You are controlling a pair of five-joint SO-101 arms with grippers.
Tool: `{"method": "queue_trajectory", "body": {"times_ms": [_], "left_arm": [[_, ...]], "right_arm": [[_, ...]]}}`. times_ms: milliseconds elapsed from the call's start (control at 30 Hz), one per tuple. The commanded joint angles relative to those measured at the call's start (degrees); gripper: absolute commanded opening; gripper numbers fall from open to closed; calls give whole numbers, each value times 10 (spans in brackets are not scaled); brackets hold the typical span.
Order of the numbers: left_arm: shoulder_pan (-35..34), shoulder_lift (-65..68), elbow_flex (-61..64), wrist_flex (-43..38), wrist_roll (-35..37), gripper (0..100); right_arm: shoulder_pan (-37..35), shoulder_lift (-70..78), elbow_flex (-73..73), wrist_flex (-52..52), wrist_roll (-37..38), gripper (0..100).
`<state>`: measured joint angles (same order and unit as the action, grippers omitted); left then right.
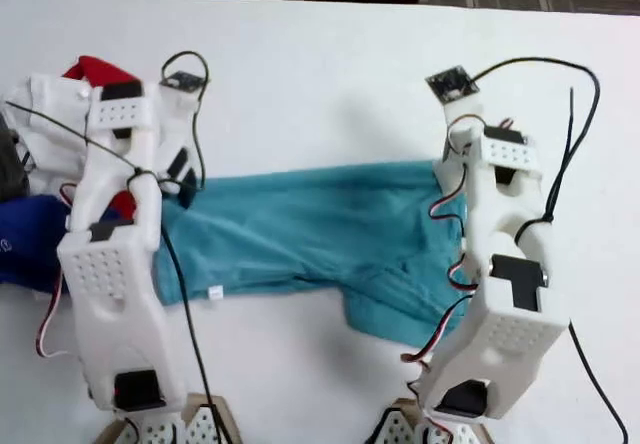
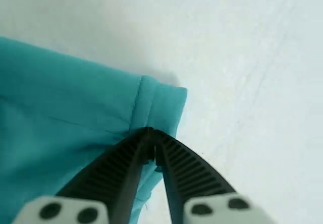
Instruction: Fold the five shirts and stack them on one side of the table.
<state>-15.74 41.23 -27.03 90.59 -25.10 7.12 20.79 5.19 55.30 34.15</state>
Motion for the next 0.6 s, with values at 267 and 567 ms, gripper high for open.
{"method": "queue_trajectory", "body": {"times_ms": [267, 567], "left_arm": [[34, -91, -138, 106, -2, 165], [33, -86, -62, 97, -3, 133]], "right_arm": [[0, -4, -227, 157, -1, 21], [3, -51, -160, 247, 92, 22]]}}
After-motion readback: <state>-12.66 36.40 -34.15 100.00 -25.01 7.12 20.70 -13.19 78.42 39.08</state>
